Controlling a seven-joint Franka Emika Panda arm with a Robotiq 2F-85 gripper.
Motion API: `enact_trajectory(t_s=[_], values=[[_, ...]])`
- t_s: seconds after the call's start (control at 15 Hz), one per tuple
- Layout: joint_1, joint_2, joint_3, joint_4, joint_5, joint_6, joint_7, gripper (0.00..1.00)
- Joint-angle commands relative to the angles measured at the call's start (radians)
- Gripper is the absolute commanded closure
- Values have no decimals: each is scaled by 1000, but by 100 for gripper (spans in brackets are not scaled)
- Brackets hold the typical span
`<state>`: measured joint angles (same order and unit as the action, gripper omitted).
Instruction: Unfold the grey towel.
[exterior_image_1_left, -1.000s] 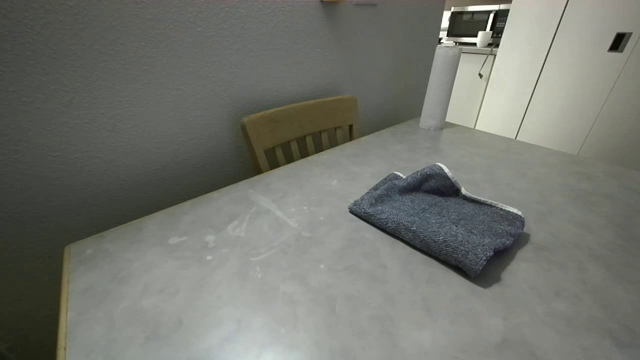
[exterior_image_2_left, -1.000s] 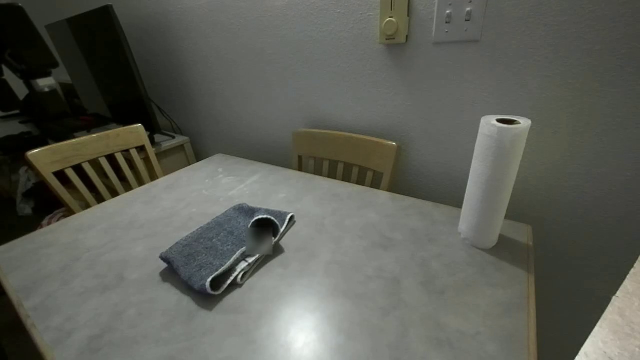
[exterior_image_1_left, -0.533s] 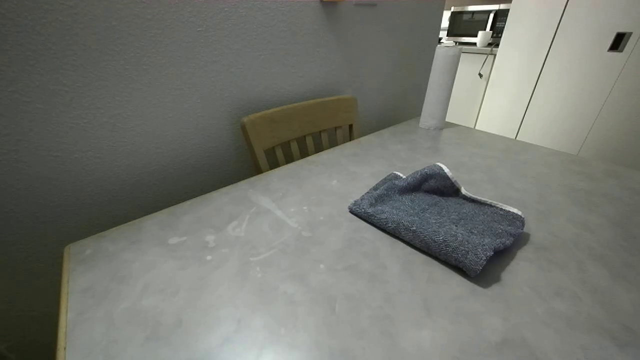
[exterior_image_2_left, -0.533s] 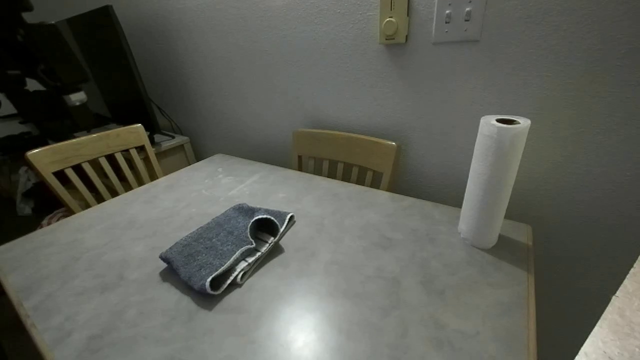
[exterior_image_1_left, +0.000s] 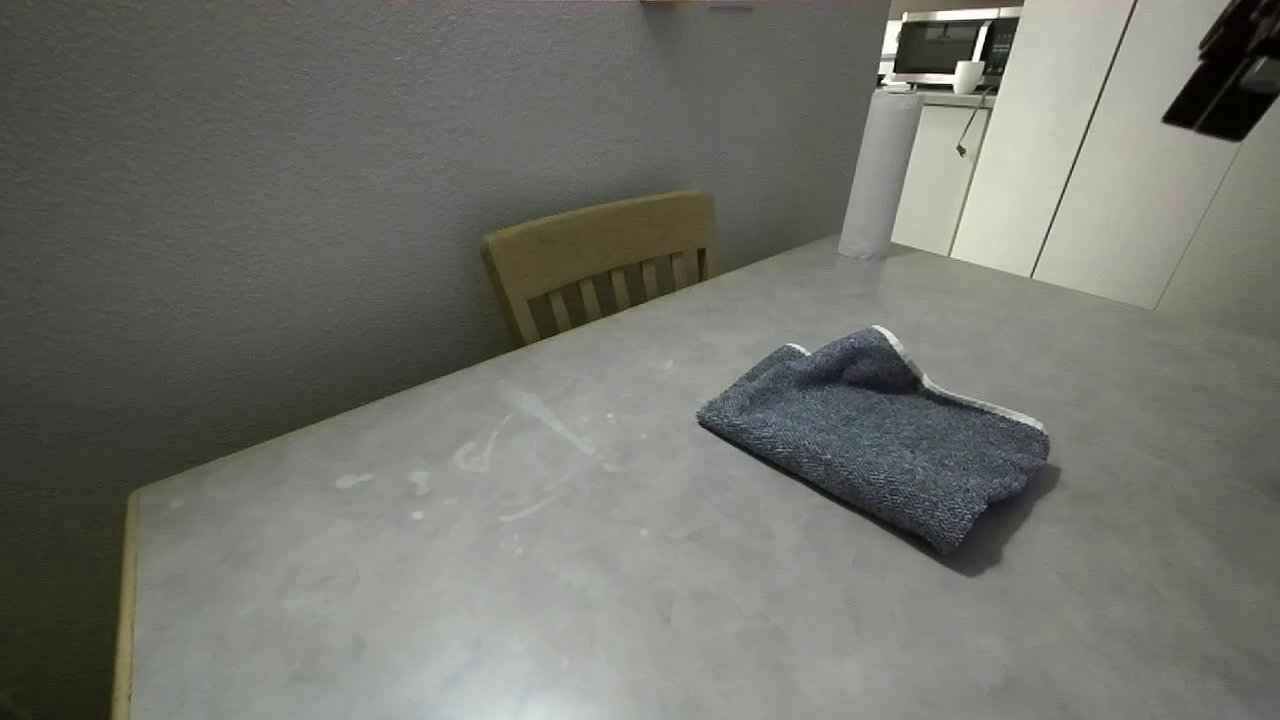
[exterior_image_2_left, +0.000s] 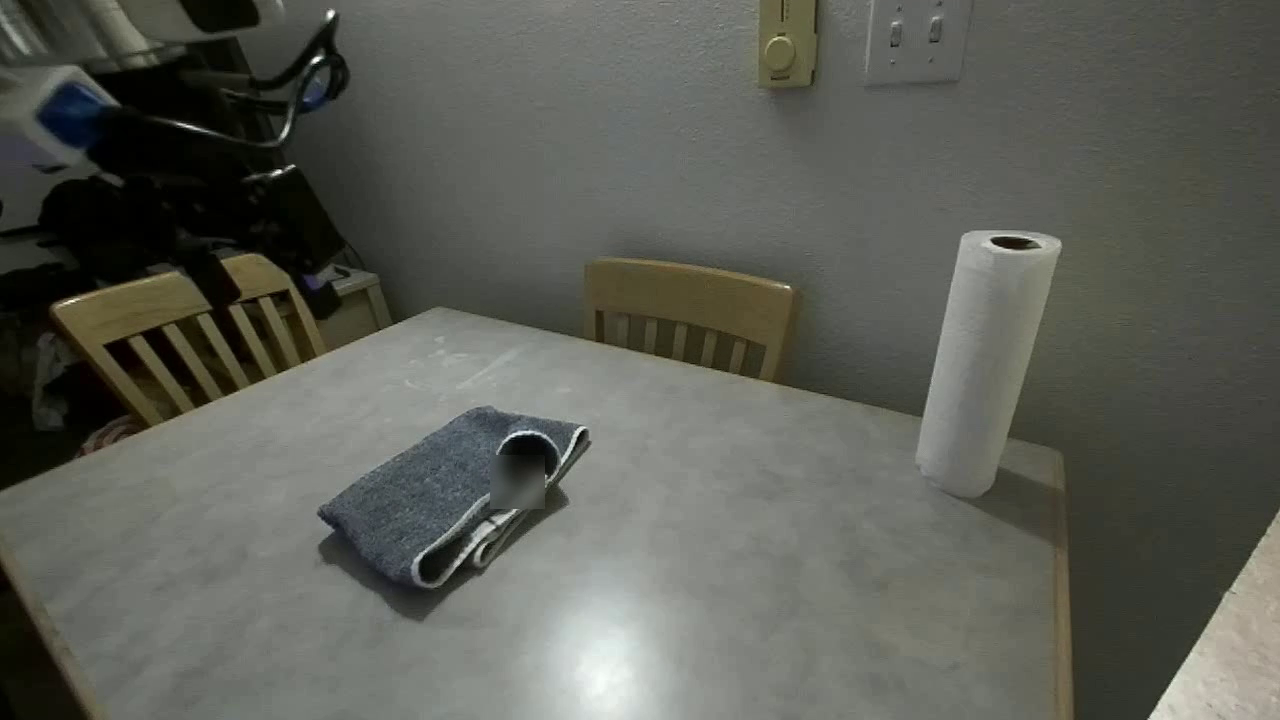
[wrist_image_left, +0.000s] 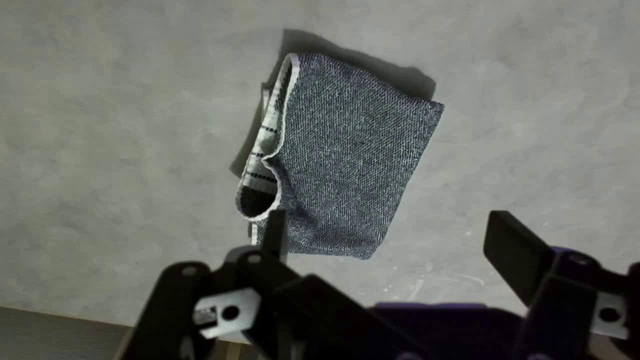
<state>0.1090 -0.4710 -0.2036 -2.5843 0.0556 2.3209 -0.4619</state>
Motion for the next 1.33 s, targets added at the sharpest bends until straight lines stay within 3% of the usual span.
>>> enact_trajectory(t_s=[0.0,0.27,0.47,0.53,0.6,0.87,1.27], values=[[40,145,-32,33,107,83,-109,0],[61,282,-48,68,251,98,-276,0],[38,364,-27,98,372,51,-424,0],[19,364,-12,98,376,38,-452,0],[-1,324,19,62,348,74,-385,0],[-17,353,39,77,325,76,-382,0],[-42,476,69,137,342,150,-443,0]])
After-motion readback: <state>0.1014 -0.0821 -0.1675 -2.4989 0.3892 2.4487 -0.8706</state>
